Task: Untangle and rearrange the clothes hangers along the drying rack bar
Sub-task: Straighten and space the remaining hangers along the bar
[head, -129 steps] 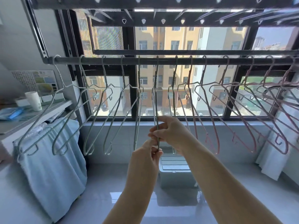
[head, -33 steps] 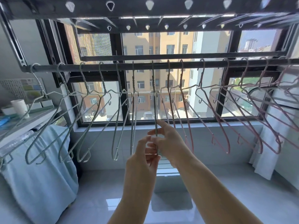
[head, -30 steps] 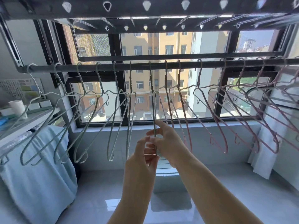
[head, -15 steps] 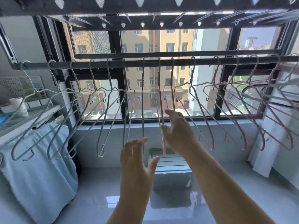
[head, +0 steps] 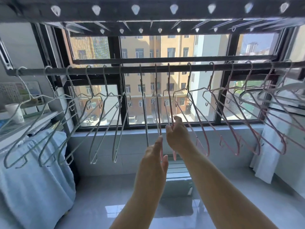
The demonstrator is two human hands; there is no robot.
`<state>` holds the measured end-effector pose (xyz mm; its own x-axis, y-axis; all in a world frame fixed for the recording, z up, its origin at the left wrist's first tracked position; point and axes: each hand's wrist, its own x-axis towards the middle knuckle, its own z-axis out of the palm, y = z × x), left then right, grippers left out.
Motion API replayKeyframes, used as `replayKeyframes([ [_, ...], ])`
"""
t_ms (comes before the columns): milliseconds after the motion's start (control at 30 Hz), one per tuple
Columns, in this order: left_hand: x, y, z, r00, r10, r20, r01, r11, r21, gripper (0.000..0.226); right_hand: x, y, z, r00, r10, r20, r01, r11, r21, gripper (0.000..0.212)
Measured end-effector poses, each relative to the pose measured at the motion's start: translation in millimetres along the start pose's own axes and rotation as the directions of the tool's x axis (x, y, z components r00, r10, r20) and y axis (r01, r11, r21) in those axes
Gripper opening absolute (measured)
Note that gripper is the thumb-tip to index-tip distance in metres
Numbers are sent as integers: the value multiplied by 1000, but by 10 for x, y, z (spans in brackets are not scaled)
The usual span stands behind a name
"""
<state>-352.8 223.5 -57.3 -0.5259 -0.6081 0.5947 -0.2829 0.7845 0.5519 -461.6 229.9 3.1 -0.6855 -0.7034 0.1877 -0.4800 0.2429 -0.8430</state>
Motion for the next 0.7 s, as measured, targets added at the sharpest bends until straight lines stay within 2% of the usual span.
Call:
replayKeyframes([
  [200, 13, 27, 59, 999, -11, -31, 9, 998, -56, 50, 37, 78, -78, 978, -111, -179, 110, 994, -16, 37],
  [333, 26, 69, 90, 999, -17, -47, 14, 998, -59, 46, 54, 141, -109, 968, -102, -230, 107, 994, 8, 39],
  [700, 10, 143, 146, 999, -11, -30, 9, 997, -79, 47, 63, 217, -205, 967, -100, -233, 103, 995, 0, 37],
])
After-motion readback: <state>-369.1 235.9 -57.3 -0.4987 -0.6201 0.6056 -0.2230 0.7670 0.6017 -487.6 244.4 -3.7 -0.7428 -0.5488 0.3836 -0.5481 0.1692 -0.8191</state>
